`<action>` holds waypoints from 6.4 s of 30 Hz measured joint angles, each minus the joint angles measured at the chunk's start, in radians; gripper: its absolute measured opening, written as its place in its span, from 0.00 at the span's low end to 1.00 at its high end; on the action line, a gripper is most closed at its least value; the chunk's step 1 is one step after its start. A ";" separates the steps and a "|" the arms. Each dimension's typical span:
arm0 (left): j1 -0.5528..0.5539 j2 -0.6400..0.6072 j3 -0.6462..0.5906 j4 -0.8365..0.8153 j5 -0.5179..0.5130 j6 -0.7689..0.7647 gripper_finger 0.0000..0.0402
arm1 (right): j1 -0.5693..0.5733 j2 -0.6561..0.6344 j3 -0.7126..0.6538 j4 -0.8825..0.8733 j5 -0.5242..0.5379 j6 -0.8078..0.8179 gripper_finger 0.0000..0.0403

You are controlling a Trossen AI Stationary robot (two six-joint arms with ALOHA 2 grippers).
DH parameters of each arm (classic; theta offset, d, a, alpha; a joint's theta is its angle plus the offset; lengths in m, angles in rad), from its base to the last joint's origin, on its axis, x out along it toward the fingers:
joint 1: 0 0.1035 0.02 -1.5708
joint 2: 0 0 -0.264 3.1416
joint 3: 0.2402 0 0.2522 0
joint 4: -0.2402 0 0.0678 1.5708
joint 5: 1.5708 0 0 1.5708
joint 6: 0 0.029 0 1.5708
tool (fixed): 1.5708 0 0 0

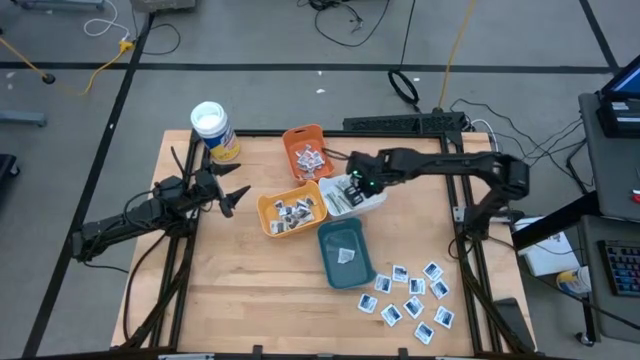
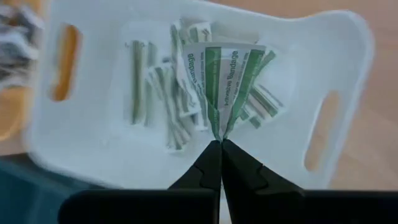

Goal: Pick & Place First Aid Supplies
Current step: Put the green bandage into the white bin, then put the blue alcohol pad into the blue bin

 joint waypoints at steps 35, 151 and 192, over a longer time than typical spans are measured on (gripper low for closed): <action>0.000 0.000 0.000 0.000 0.000 0.000 0.94 | 0.005 0.065 0.000 0.144 -0.053 -0.371 0.59; 0.000 0.000 0.000 0.000 0.000 0.000 0.94 | 0.460 0.357 0.346 -0.166 -0.053 -0.488 0.00; 0.000 0.000 0.000 0.000 0.000 0.000 0.94 | 0.470 0.036 0.061 -0.236 -0.058 0.166 0.49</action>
